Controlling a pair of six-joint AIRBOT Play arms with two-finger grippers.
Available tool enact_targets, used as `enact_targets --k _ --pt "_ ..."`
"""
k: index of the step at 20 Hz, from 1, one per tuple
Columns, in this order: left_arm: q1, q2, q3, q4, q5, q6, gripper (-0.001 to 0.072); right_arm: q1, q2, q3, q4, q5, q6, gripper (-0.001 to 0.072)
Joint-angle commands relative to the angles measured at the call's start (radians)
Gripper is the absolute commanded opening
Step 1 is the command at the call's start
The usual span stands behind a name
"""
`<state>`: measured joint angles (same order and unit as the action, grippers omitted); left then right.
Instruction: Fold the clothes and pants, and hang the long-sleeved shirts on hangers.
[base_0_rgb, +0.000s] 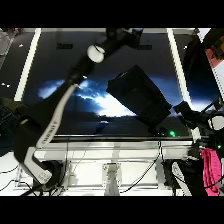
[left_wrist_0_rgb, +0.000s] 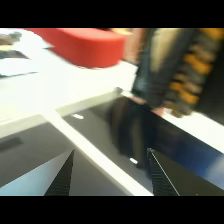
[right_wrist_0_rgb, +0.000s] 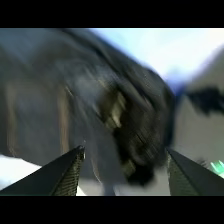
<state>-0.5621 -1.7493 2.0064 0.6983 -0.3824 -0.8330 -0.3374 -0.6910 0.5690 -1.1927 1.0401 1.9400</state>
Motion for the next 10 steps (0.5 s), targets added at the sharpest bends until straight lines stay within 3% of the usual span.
enact_targets --k 1,5,10 --pt "0.080 0.163 0.000 0.011 -0.341 -0.042 0.0517 -0.122 -0.124 0.003 0.288 0.233 -0.348 0.0592" --pt "0.129 0.232 0.000 0.011 -0.459 -0.043 0.0517 -0.130 -0.406 0.004 0.439 0.235 -0.518 0.0683" --pt "0.125 0.232 0.000 0.011 -0.540 -0.043 0.0517 -0.130 -0.569 0.014 0.426 0.123 -0.546 0.0683"
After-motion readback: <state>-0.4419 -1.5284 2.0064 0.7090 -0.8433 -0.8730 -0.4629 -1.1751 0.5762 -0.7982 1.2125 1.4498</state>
